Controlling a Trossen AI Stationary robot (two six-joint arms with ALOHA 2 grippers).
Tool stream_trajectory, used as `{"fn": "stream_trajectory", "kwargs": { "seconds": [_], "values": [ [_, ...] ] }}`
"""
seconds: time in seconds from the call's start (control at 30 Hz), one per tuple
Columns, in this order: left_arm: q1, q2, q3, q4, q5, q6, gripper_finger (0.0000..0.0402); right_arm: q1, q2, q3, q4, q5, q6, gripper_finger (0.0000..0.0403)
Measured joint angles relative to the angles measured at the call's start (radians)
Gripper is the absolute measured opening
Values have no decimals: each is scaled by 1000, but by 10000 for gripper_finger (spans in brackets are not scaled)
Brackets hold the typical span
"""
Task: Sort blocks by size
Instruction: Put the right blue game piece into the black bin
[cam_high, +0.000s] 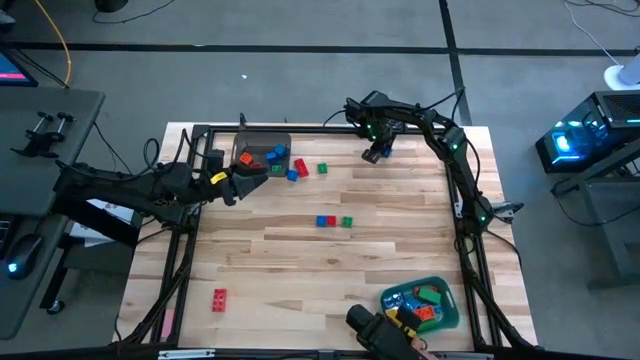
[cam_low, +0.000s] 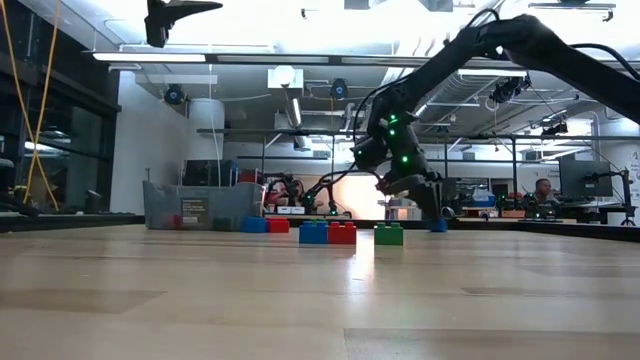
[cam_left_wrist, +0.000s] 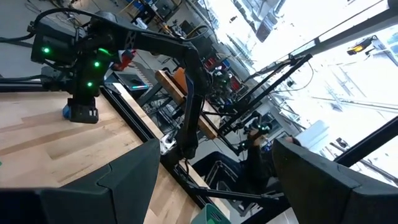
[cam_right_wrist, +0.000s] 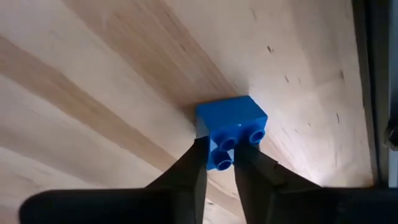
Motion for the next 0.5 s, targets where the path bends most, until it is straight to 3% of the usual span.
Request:
{"fn": "stream_trajectory", "kwargs": {
  "seconds": [0.23, 0.5],
  "values": [
    [0, 0, 0, 0, 1, 28, 295, 2, -80, 0, -1, -1, -16, 5],
    [0, 0, 0, 0, 1, 38, 295, 0, -159, 0, 8, -61, -5, 2]
  ]
}}
